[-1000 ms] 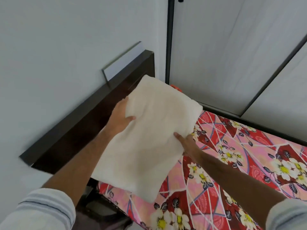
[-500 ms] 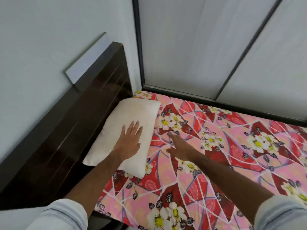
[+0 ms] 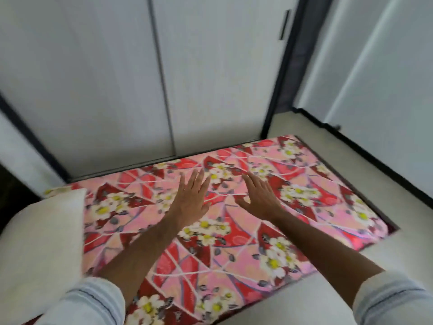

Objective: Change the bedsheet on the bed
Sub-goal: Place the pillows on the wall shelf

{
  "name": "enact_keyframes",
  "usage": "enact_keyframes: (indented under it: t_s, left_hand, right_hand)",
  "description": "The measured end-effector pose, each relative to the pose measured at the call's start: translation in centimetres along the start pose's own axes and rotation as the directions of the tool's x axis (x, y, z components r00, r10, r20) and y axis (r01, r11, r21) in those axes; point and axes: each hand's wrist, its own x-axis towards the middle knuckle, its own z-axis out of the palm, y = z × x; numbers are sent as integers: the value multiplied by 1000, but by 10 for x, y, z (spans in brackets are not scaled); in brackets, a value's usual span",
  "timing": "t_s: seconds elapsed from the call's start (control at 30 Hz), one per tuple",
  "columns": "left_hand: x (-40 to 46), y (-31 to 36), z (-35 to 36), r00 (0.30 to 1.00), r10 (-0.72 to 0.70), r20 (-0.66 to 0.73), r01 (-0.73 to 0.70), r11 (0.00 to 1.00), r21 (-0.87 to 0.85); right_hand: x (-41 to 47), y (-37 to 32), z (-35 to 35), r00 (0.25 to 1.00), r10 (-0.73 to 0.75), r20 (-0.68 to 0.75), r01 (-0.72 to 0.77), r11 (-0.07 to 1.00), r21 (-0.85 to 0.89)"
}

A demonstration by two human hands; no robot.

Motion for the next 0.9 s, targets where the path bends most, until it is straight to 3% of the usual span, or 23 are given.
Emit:
enact_keyframes:
  t_s: [0.1,0.23,0.37,0.57,0.9]
  left_hand:
    - [62,118,-38,984,173,-47,-172,985,17]
    - [128,257,-86,929,342,-140,-349,937,-25]
    - [178,386,-123,847,498,-189,-513,857,-40]
    - [271,547,-142,708,670,-225,-694,718,-45]
    - [448,803,-191,453,827,-334,-889,447,-98]
  right_hand:
    - [-92,116,-44,973,219,-77,-219,976,3]
    - [-195,238,-97,914,366,-173,-386,918,-96]
    - [-276,328,-127,826,522,-214,-548,832,-85]
    - [-364,446,-147,694,671,-261,-711,694,-107]
    - [-451,662,-210,395,867,-305,-918,385,-94]
